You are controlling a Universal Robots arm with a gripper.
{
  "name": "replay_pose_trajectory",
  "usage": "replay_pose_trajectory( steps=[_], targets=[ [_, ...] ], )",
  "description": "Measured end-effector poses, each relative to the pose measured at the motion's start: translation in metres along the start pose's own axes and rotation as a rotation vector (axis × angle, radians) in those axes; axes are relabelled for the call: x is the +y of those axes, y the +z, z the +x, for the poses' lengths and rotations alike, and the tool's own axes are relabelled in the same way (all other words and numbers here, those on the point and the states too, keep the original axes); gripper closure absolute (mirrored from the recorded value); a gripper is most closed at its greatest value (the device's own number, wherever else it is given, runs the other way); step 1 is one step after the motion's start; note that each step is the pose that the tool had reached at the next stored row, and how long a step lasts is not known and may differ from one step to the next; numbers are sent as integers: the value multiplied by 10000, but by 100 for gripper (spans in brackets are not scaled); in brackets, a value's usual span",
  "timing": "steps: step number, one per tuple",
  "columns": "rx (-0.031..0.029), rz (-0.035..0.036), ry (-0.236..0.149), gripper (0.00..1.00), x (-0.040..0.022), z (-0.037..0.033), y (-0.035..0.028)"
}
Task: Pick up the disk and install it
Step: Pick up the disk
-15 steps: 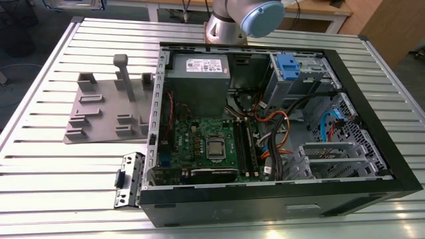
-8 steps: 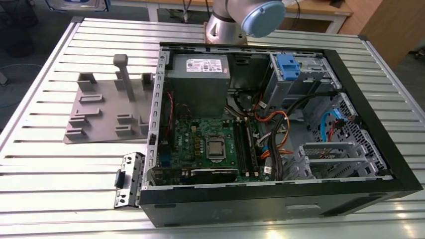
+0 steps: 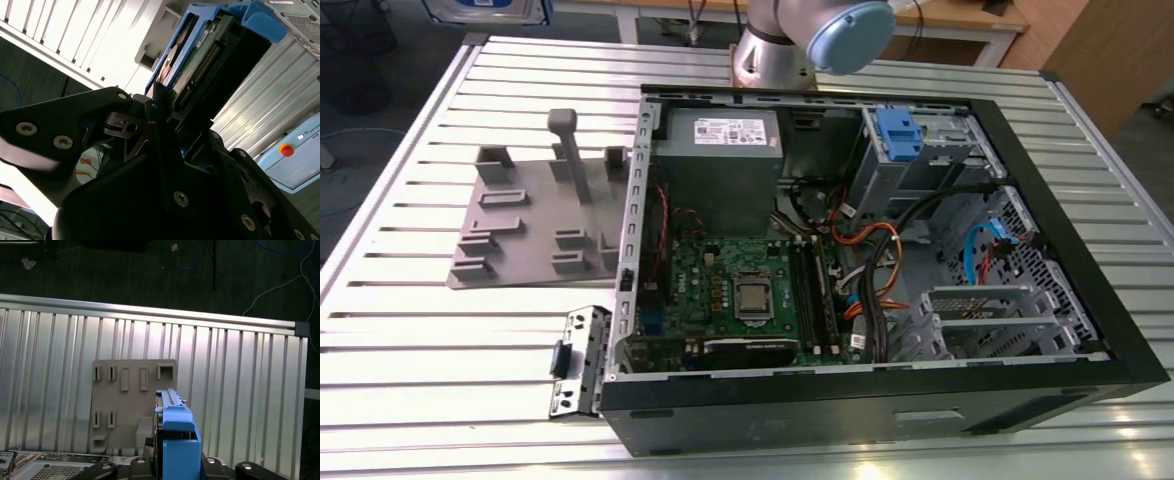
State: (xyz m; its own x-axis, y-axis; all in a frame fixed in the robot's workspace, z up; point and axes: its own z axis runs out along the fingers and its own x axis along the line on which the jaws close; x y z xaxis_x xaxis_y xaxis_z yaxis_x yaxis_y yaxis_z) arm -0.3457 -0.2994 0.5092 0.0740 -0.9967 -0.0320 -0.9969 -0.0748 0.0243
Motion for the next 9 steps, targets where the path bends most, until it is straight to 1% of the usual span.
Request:
replay_pose_trajectory(
  steps=[9],
  targets=[
    [9,-8,0,64,-134,36,-5]
  ],
)
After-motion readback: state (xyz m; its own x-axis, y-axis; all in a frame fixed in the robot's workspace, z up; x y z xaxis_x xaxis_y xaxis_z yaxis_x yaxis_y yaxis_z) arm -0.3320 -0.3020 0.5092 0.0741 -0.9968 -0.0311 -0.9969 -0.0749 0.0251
